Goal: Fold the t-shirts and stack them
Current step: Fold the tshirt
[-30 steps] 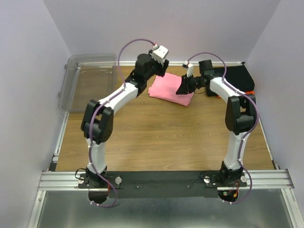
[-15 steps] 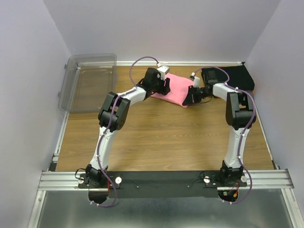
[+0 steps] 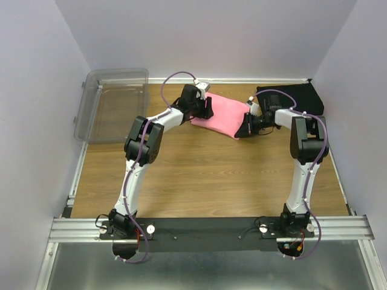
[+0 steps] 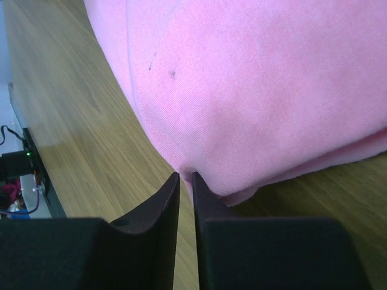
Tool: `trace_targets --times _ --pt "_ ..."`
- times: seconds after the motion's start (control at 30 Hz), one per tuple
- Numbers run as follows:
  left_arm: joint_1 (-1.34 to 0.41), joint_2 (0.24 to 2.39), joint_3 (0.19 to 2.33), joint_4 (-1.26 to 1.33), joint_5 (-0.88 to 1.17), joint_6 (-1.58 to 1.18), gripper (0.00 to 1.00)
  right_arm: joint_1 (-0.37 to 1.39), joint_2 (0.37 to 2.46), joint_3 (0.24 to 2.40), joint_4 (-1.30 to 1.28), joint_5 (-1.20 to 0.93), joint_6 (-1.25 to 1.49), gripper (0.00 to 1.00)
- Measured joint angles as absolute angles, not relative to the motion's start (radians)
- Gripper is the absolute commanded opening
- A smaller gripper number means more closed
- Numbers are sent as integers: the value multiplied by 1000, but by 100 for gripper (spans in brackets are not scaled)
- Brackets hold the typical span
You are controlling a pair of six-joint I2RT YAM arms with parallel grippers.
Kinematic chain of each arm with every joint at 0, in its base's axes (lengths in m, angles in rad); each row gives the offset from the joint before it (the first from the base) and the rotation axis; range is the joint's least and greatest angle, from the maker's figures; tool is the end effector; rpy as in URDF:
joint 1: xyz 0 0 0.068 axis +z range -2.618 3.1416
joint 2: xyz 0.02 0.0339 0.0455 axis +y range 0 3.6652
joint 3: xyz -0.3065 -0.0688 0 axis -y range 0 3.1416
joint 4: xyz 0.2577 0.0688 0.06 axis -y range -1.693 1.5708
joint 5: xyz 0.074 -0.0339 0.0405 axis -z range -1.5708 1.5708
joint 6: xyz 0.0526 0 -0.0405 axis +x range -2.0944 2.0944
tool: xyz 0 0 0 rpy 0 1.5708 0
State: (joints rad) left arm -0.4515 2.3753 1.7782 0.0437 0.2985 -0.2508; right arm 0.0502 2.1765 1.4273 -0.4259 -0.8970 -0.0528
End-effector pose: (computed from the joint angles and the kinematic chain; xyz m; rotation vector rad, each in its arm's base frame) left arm 0.5272 -0.2728 0.1655 0.3998 2.1480 -0.7250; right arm 0.4626 0.0644 0.1353 -0.3695 2.4841 1.2023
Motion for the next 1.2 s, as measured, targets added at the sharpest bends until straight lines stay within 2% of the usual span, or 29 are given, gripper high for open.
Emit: trace_targets --times 0.17,0.3,0.47,0.5,0.57,0.73,1.03,1.2 --pt "-429 2373 1784 19 263 -295 62 38 2150 1375 -422 -914 -50 24" --pt "-397 2301 1663 69 262 -303 62 31 2105 1331 -451 -910 -95 32" --pt "-374 2103 1456 131 204 -304 63 31 1999 1296 -591 -897 -243 46" --pt "-374 2054 1424 141 183 -310 63 31 1963 1287 -610 -889 -266 53" --pt "-375 1961 1362 178 153 -331 63 30 1905 1274 -634 -876 -295 57" --pt "-378 1890 1281 268 172 -393 64 25 1810 1266 -645 -835 -324 59" --pt "-403 2104 1303 214 214 -418 63 11 1807 1243 -628 -789 -304 61" --pt "-415 2121 1385 174 217 -411 63 -4 1807 1224 -626 -787 -304 61"
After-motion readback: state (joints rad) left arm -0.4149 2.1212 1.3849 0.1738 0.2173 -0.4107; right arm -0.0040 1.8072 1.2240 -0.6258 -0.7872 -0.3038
